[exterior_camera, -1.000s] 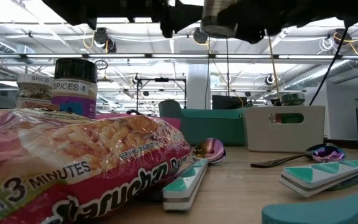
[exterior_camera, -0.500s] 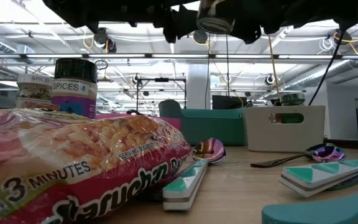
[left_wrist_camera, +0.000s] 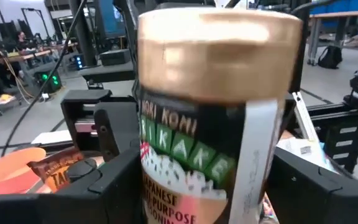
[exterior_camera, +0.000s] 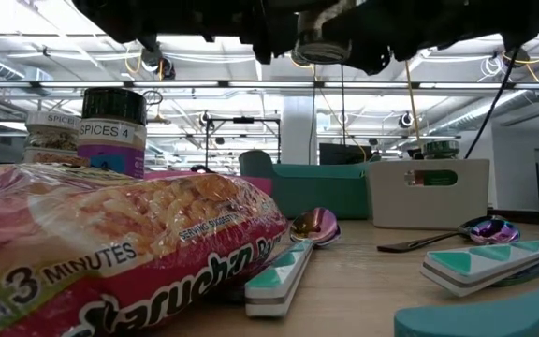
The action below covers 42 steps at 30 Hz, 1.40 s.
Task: Pick & Place Food Item
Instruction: Put the gold spice bottle into the gray bin
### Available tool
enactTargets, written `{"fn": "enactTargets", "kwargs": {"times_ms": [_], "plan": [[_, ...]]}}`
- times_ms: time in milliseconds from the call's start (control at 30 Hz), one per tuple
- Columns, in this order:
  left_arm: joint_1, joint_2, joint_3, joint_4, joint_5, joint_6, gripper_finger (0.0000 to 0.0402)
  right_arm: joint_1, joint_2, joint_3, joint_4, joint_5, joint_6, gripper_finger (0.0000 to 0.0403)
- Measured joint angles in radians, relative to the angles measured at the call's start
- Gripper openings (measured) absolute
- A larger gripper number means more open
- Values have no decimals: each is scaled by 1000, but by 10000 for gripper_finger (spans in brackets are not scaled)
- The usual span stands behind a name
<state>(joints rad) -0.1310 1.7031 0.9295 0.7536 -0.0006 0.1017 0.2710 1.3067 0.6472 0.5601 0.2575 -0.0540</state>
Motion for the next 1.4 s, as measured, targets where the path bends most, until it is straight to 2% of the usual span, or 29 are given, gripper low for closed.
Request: {"fn": "enactTargets", "kwargs": {"times_ms": [167, 300, 433, 533, 667, 933, 1067, 1300, 1400], "plan": [[2, 0, -2, -42, -2, 1, 280, 7, -155, -3, -260, 62, 74, 360], [18, 0, -2, -73, -1, -11, 280, 13, -267, -3, -322, 83, 95, 375], [33, 0, -2, -73, -9, -18, 280, 5, -306, 52, -374, 24, 93, 377], [42, 0, -2, -76, -8, -28, 280, 5, -274, 180, -536, 28, 82, 378], [43, 0, -2, -75, -9, -29, 280, 1, -159, 333, -734, 27, 31, 379], [43, -1, -2, -113, -11, -29, 280, -52, 15, 511, -818, 26, 7, 379], [43, -2, -2, -137, -45, -29, 280, -61, 35, 558, -870, 27, 9, 357], [44, -2, -2, -141, -57, -29, 280, -61, 28, 571, -918, 19, 72, 262], [44, -2, -2, -138, -56, -32, 280, -61, 26, 571, -958, 21, 94, 263]]}}
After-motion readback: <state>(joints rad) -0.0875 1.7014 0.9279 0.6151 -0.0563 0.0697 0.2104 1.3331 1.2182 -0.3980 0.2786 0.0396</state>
